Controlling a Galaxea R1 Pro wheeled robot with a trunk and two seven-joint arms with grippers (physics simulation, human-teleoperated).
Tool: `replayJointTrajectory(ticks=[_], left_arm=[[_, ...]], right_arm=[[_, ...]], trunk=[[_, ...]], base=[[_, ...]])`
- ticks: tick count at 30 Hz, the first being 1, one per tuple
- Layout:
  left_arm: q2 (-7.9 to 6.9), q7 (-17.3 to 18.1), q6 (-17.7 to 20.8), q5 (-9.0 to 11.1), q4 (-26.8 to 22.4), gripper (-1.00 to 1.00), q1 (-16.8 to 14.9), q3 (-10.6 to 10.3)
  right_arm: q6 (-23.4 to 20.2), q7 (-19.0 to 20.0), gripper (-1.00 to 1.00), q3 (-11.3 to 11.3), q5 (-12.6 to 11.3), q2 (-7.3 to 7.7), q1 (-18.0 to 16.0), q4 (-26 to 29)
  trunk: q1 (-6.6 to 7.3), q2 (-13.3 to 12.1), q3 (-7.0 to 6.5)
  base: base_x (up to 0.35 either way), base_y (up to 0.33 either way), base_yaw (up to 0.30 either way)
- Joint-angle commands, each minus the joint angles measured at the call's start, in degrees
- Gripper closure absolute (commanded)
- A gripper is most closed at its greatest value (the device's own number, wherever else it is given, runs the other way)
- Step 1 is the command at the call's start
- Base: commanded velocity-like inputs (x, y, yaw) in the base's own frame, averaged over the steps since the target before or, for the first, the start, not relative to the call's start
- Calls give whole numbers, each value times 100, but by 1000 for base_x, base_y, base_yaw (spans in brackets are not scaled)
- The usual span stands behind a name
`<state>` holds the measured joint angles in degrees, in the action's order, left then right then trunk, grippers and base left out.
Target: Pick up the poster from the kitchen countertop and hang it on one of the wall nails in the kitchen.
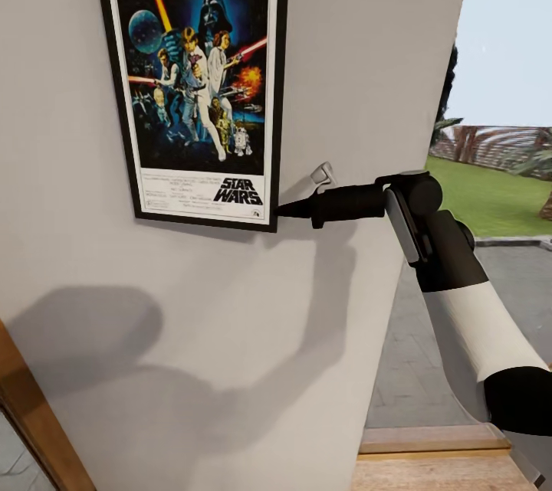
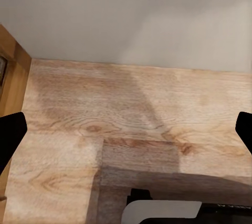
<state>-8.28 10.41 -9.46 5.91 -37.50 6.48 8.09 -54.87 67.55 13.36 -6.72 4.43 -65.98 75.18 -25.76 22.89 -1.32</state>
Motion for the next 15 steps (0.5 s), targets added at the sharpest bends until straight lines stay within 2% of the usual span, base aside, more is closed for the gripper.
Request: replayJointTrajectory(ticks=[1, 15], left_arm=[[1, 49, 5, 60, -1, -100, 3, 14], [1, 49, 5, 60, -3, -100, 3, 15]], right_arm=[[-41, -14, 100, 9, -13, 5, -2, -3], [-41, -14, 100, 9, -5, 5, -2, -3]], trunk=[[-2, 3, 1], [-2, 3, 1]], base=[[0, 0, 0], [0, 0, 0]])
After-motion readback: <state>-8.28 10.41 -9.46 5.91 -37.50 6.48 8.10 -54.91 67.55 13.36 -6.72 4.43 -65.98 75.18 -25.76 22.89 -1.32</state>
